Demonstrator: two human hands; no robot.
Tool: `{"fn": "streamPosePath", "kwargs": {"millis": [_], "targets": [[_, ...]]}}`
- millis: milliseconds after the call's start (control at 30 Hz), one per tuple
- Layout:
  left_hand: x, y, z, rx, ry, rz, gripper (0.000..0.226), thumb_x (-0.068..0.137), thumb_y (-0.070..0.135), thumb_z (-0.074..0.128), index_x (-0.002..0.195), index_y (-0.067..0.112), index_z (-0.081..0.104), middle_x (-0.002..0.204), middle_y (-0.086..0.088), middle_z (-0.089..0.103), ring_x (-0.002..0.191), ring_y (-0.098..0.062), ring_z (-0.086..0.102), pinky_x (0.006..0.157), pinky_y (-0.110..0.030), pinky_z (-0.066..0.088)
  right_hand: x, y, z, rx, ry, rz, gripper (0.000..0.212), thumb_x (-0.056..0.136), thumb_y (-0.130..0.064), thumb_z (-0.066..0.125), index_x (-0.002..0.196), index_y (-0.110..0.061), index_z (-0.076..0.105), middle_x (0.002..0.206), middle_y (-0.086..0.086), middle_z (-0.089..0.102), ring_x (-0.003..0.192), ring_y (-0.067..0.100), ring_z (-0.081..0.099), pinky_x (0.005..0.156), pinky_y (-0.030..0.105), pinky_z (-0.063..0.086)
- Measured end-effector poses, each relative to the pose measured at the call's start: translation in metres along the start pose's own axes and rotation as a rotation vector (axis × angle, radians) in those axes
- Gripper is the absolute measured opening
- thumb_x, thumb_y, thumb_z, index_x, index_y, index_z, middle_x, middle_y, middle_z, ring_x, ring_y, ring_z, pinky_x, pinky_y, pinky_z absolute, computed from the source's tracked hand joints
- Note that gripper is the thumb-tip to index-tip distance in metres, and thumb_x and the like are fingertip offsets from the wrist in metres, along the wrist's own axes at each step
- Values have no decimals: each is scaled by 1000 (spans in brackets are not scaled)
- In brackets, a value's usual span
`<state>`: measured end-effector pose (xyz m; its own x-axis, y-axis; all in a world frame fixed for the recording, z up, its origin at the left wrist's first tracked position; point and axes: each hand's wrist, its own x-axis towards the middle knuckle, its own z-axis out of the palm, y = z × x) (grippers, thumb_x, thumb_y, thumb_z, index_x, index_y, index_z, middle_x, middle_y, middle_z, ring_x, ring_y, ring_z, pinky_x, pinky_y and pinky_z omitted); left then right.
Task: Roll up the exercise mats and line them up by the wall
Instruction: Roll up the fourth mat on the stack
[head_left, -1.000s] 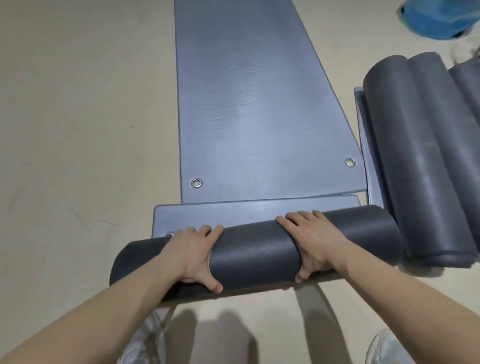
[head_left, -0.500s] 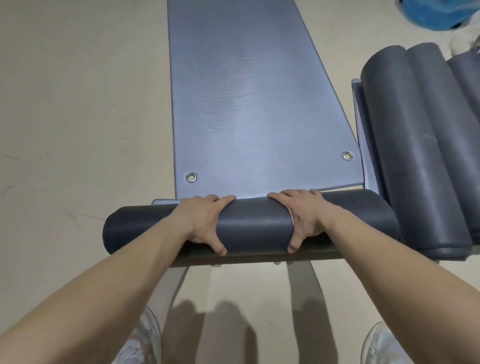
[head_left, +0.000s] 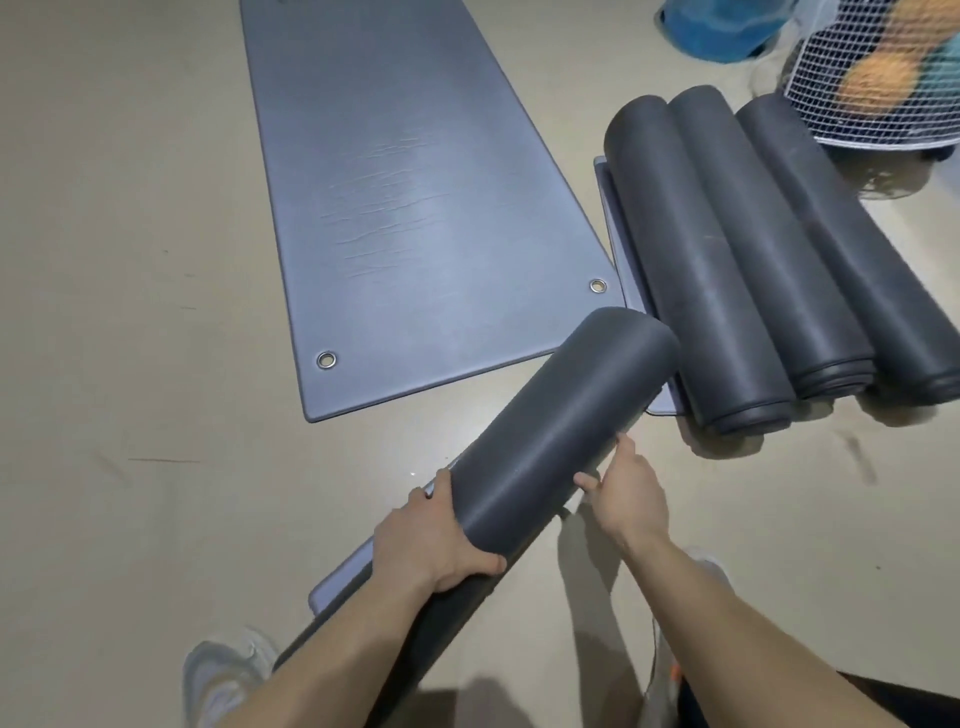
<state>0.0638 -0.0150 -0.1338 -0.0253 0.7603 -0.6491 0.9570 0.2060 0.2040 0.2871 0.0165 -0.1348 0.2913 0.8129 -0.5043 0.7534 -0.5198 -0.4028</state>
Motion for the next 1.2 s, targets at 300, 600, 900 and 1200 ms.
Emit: {"fn": "streamPosePath", "kwargs": {"millis": [300,600,900,1200], "targets": [[25,-4,8,-366,-288,105,93,46,87,70,123,35,75,94,13,76,94,-7,69,87,-30,52,-30,29,28,910,-215,204,117,62,-59,91,151,-49,15,140,-8,55,119,22,62,99,54,55],[57,-2,20,-525,-381,-42,158,24,92,77,152,11,29,148,-6,46,127,-23,54,104,-38,45,-20,40,46,904,-135,233,129,53,-56,94,151,-51,12,131,-15,62,114,16,66,103,48,53],[10,9,40,-953,-376,-79,94,44,73,86,107,9,56,93,-5,67,70,-16,60,61,-26,45,-35,32,15,893,-133,56,101,58,-35,94,140,-47,35,123,-15,66,107,10,69,97,44,57],[52,53,-38,-793,-410,37,71,62,75,79,82,7,70,85,-19,71,68,-22,62,68,-29,47,4,1,-34,1081,-67,109,77,72,-29,91,132,-39,43,118,-12,68,101,11,71,94,42,58]]}}
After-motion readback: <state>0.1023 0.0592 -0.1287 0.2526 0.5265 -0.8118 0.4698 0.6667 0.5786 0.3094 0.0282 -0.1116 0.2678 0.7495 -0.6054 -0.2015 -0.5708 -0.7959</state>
